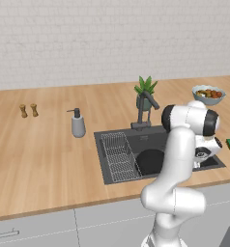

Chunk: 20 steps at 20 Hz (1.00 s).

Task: Pick the pan and sponge and place them into the sink. Then turn on the water.

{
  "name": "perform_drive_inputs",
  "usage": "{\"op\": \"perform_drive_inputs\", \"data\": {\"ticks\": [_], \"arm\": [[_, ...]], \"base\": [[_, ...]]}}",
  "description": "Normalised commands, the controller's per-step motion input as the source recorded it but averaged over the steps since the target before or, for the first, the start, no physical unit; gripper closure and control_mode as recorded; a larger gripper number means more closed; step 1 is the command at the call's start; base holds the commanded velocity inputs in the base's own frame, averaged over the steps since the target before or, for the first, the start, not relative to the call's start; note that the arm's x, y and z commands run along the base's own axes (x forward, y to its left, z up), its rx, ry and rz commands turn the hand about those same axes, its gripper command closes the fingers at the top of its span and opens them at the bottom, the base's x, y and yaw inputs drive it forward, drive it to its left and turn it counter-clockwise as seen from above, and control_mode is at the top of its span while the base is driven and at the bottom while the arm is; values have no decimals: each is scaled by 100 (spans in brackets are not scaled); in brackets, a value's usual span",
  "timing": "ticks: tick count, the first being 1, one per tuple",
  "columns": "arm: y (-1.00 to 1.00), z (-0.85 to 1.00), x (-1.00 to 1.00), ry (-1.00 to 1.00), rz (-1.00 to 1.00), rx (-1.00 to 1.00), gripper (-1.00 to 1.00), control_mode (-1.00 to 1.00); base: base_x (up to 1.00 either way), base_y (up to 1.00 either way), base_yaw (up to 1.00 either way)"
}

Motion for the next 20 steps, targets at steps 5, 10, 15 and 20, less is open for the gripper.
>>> {"op": "perform_drive_inputs", "data": {"ticks": [5, 10, 15, 20], "arm": [[77, 0, 53, 7, -1, -10, 100, -100], [19, -17, 46, 3, -7, -10, 100, -100], [-4, -56, 39, 15, -9, -18, 100, -100], [0, -8, 28, 8, -7, -15, -100, -100]], "base": [[0, 0, 0], [0, 0, 0], [0, 0, 0], [0, 0, 0]]}}
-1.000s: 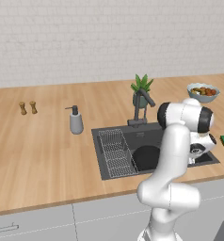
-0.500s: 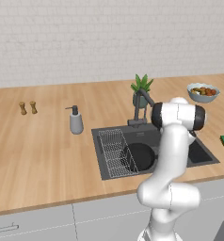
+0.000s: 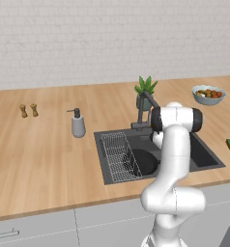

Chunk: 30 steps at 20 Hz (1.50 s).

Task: Pick the pan and sponge and place them into the sink. Then turn on the water.

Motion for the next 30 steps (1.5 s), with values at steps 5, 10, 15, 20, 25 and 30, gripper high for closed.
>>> {"op": "perform_drive_inputs", "data": {"ticks": [5, 10, 15, 20, 25, 30], "arm": [[-31, 3, 3, 0, -1, -1, -100, -100], [-78, 19, -3, -7, 0, 4, -100, -100], [-63, 51, -22, -19, 0, 7, -100, -100], [-13, 74, -52, -30, -1, 1, -100, -100], [0, 96, -60, -26, -1, 0, -100, -100], [0, 100, -48, -11, 0, 0, -100, -100]], "base": [[0, 0, 0], [0, 0, 0], [0, 0, 0], [0, 0, 0], [0, 0, 0], [0, 0, 0]]}}
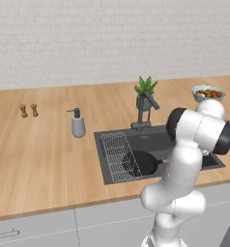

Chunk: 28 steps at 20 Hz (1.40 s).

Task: Pick the pan and sponge and place them into the sink. Then turn on the water.

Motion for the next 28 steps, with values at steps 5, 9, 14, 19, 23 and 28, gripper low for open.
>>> {"op": "perform_drive_inputs", "data": {"ticks": [5, 9, 14, 19, 23, 28], "arm": [[-4, 100, -27, 0, 0, 0, -100, -100], [-14, 100, -26, 5, 0, 0, -100, -100], [-19, 79, -45, 24, 0, 0, -100, -100], [-22, 56, -59, 29, -18, 1, -100, -100], [-29, 21, -56, 31, -45, 9, -100, -100], [-23, 0, -40, 12, -57, 6, -100, -100]], "base": [[0, 0, 0], [0, 0, 0], [0, 0, 0], [0, 0, 0], [0, 0, 0], [0, 0, 0]]}}
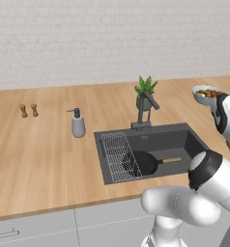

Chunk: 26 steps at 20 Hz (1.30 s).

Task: Pick the pan and sponge and place them into the sink. Then turn on the water.

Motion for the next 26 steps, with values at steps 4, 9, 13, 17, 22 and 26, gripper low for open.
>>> {"op": "perform_drive_inputs", "data": {"ticks": [4, 9, 13, 17, 22, 26], "arm": [[-30, -5, -31, 0, -51, 2, -100, -100], [-31, -22, -8, -1, -46, 0, -100, -100], [-38, -31, 0, -3, -38, 0, -100, -100], [-37, -20, 0, -13, -27, 2, -100, -100], [-30, -3, 5, -9, -13, 8, -100, -100], [-15, -9, 22, 0, -1, 9, -100, -100]], "base": [[0, 0, 0], [0, 0, 0], [0, 0, 0], [0, 0, 0], [0, 0, 0], [0, 0, 0]]}}
